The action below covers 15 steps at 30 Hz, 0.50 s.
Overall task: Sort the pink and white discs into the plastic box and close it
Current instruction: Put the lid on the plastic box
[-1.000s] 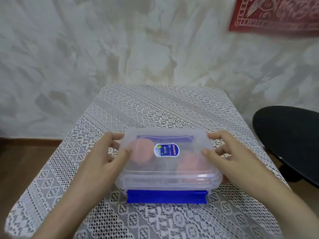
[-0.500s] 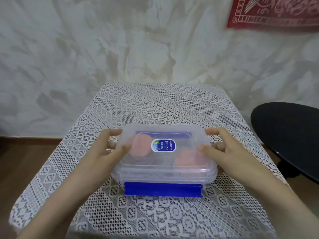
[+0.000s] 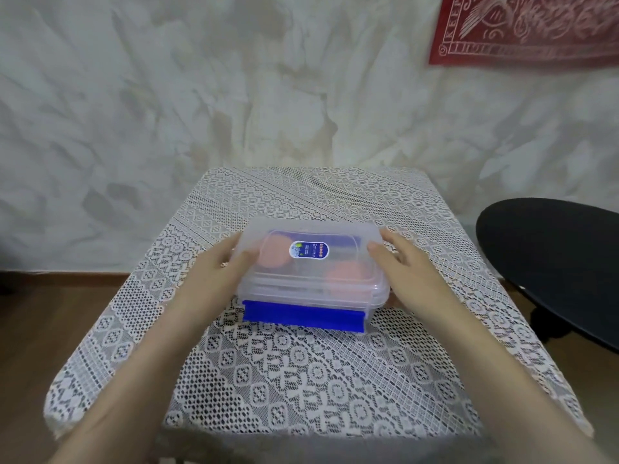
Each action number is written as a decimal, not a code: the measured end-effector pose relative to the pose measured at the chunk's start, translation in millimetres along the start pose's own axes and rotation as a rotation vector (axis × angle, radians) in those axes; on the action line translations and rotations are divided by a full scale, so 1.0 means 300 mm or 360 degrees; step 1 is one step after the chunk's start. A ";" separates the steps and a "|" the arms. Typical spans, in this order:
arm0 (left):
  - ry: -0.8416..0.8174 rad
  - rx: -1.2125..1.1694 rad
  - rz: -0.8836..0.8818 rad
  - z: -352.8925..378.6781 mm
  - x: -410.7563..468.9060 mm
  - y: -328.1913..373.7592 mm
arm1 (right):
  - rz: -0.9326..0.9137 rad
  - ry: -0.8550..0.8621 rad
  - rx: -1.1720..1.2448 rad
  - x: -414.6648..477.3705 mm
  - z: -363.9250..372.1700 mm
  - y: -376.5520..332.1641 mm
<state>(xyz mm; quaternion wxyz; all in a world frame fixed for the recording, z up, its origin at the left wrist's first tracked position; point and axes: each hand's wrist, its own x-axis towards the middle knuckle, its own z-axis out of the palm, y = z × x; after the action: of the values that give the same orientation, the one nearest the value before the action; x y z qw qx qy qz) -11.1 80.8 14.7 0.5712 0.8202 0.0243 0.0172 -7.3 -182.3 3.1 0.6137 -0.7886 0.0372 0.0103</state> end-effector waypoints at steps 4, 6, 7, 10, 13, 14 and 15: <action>0.0060 -0.0008 -0.0046 -0.003 0.017 -0.014 | -0.0048 0.0022 -0.0030 0.013 0.002 0.004; 0.0075 -0.0024 -0.0048 -0.004 0.023 -0.017 | -0.0042 0.0035 -0.0019 0.018 0.007 0.006; 0.0074 -0.0037 -0.0044 -0.004 0.023 -0.017 | -0.0043 0.0048 -0.0017 0.018 0.009 0.008; 0.0069 -0.0047 -0.0017 -0.002 0.016 -0.021 | -0.0077 0.0107 -0.0099 0.015 0.019 0.014; 0.0079 -0.0062 -0.0002 0.002 0.004 -0.020 | -0.0063 0.0110 -0.0089 0.014 0.023 0.016; 0.0075 -0.0075 -0.0005 0.002 0.003 -0.020 | -0.0058 0.0105 -0.0088 0.013 0.022 0.014; 0.0069 -0.0086 -0.0010 0.001 0.002 -0.021 | -0.0054 0.0096 -0.0093 0.013 0.021 0.011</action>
<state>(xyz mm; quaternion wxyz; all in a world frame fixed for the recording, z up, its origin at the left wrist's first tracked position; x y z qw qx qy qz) -10.7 82.6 8.7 0.5926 0.8038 0.0387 0.0338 -3.4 -177.3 -2.0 0.5890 -0.8067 0.0420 -0.0230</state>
